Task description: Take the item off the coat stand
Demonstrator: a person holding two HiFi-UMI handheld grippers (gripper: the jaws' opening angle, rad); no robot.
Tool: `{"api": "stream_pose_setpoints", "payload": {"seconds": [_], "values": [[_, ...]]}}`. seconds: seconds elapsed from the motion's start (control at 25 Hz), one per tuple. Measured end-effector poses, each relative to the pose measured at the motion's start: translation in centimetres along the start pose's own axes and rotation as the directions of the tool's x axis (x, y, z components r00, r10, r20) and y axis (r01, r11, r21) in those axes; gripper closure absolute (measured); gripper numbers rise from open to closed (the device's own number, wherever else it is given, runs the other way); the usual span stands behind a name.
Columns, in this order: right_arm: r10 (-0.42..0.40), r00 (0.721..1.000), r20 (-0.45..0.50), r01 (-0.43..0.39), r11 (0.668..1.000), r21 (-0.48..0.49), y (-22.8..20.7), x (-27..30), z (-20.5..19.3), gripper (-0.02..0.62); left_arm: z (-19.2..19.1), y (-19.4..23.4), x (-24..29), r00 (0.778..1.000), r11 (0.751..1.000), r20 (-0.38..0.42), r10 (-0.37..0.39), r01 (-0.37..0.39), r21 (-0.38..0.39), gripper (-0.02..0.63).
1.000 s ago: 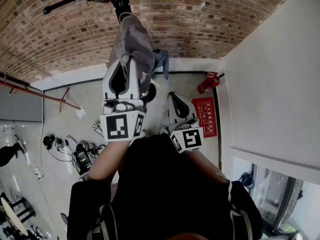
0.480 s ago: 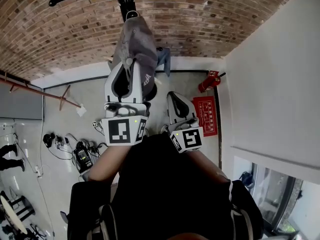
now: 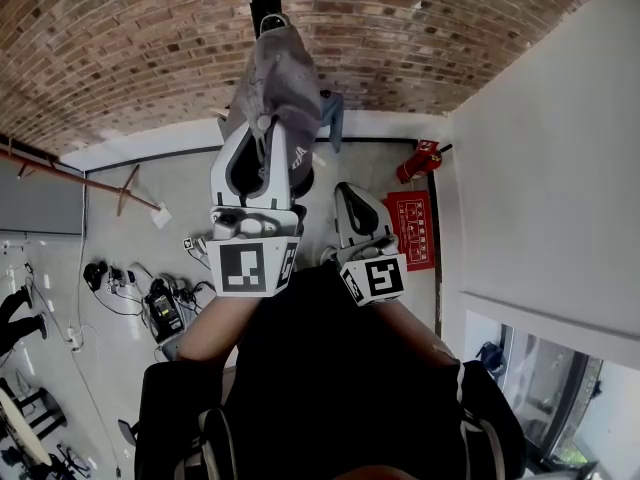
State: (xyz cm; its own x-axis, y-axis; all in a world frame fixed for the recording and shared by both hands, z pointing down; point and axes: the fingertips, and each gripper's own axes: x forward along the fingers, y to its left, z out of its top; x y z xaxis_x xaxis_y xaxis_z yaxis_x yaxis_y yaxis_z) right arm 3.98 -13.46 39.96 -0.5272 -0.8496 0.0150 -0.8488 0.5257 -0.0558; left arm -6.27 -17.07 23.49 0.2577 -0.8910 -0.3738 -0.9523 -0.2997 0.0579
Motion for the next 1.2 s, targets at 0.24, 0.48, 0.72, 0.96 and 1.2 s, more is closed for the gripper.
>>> {"api": "stream_pose_setpoints", "payload": {"seconds": [0.24,0.48,0.72,0.96,1.2], "values": [[-0.009,1.0,-0.002,0.009,1.0,-0.001,0.3,0.0,0.0,0.577,0.1,-0.2,-0.7,1.0,1.0,0.003,-0.009,0.009,-0.017,0.529],[-0.01,1.0,0.013,0.01,1.0,0.001,1.2,0.1,0.2,0.577,-0.1,-0.1,-1.6,1.0,0.999,-0.01,-0.022,0.021,-0.031,0.529],[-0.011,0.999,0.045,0.011,1.0,0.013,2.2,-0.2,1.4,0.577,-0.3,0.0,-2.4,0.999,0.999,-0.015,-0.032,0.032,-0.04,0.529],[-0.036,0.995,0.09,0.033,0.999,0.034,2.1,-0.6,3.2,0.577,-0.4,-0.7,-3.6,0.998,0.996,-0.018,-0.066,0.065,-0.054,0.529],[-0.055,0.993,0.103,0.058,0.998,-0.021,2.7,-0.7,3.8,0.577,-1.2,-0.5,-4.8,0.997,0.996,-0.031,-0.068,0.066,-0.066,0.529]]}}
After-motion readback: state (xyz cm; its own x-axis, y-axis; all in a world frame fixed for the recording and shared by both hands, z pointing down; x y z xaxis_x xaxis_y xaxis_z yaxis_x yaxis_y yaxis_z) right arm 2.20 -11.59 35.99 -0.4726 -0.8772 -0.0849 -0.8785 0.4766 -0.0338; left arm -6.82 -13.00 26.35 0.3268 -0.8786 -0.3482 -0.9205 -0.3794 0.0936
